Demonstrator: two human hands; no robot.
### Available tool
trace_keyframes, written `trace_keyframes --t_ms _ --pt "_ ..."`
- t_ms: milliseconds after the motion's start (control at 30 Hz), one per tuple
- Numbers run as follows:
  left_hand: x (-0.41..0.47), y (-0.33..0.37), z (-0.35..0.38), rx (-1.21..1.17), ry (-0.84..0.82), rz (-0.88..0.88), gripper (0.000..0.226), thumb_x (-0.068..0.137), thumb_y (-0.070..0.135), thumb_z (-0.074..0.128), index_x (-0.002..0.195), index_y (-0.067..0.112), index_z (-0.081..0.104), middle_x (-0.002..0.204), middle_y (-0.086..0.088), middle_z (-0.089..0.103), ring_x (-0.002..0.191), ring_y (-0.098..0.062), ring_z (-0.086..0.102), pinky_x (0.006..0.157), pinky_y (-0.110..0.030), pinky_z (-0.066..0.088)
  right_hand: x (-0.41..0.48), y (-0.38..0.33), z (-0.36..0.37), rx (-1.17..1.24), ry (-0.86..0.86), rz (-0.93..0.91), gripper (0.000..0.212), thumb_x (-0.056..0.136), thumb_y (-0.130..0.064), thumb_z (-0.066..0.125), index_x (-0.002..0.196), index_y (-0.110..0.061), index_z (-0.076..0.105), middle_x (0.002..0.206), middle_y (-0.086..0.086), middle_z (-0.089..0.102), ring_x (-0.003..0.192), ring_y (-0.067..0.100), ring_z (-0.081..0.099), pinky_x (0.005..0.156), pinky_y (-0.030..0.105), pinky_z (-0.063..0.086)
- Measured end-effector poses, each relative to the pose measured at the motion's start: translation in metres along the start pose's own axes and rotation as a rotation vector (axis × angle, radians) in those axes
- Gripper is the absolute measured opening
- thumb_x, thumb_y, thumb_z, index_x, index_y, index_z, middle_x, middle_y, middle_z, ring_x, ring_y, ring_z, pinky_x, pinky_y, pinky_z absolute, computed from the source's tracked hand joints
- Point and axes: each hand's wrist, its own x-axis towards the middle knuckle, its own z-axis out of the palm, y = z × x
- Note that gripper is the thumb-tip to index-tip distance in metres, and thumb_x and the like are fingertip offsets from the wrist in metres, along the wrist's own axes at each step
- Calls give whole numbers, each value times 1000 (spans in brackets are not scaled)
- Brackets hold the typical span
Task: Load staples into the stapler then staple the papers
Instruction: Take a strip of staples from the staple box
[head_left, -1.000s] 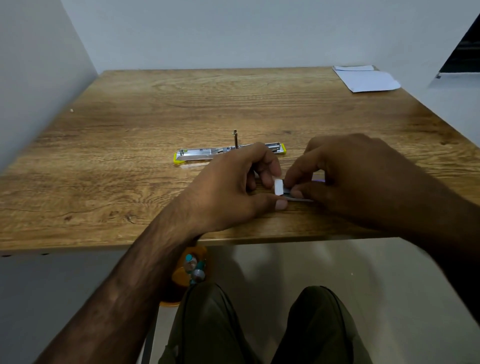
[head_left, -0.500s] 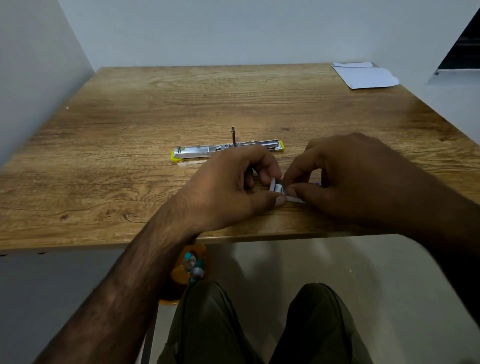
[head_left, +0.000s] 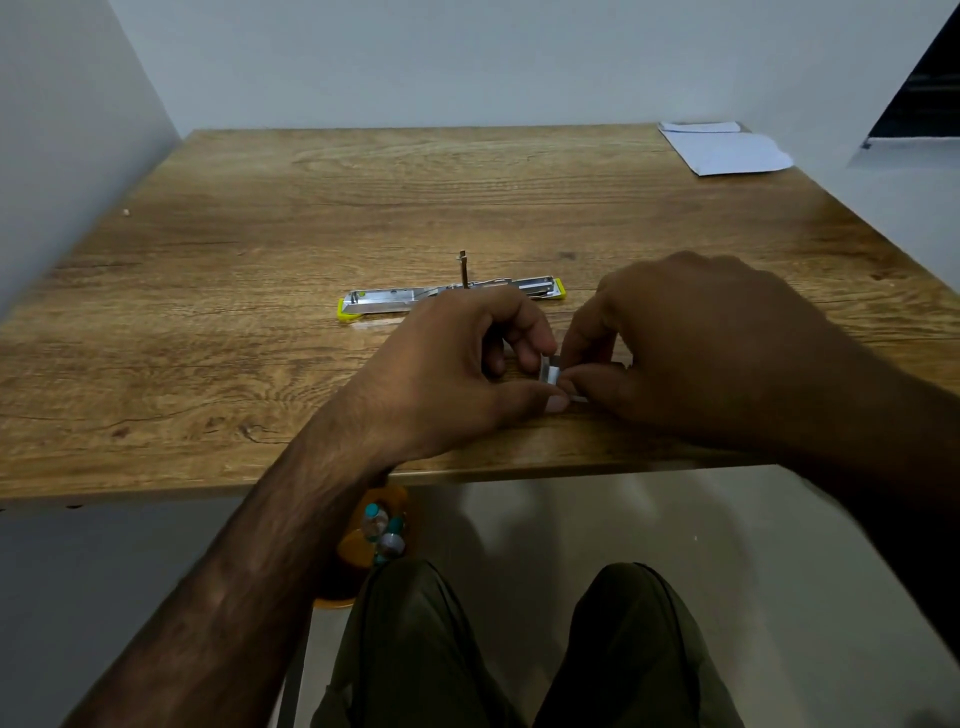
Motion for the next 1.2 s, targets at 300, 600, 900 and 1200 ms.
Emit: trace_keyframes --t_ms 300,600,900,1200 --pt "0 3 -1 -8 1 -25 33 66 28 92 90 28 70 75 13 65 68 -11 58 67 -37 56 1 -12 -4 -177 65 -36 31 80 -58 60 99 -36 71 96 -7 66 82 20 61 61 30 43" --pt "-1 5 -1 35 14 -22 32 67 30 92 91 25 72 73 13 64 65 -2 54 60 -18 46 -1 5 -2 125 115 -15 15 77 -49 62 81 -44 75 83 -17 73 69 6 63 64 32 52" --pt "-2 4 0 54 -3 -28 35 67 44 87 97 34 72 85 13 69 71 -4 58 63 -19 51 -2 36 -1 847 97 102 14 86 -22 71 77 -17 79 57 -12 72 34 10 58 34 14 38" --pt "-3 1 1 122 -14 40 30 77 44 80 104 40 70 94 17 64 79 -10 57 62 -17 47 -12 57 4 1392 -30 236 29 94 -10 57 76 -15 79 94 16 79 50 16 70 39 22 51"
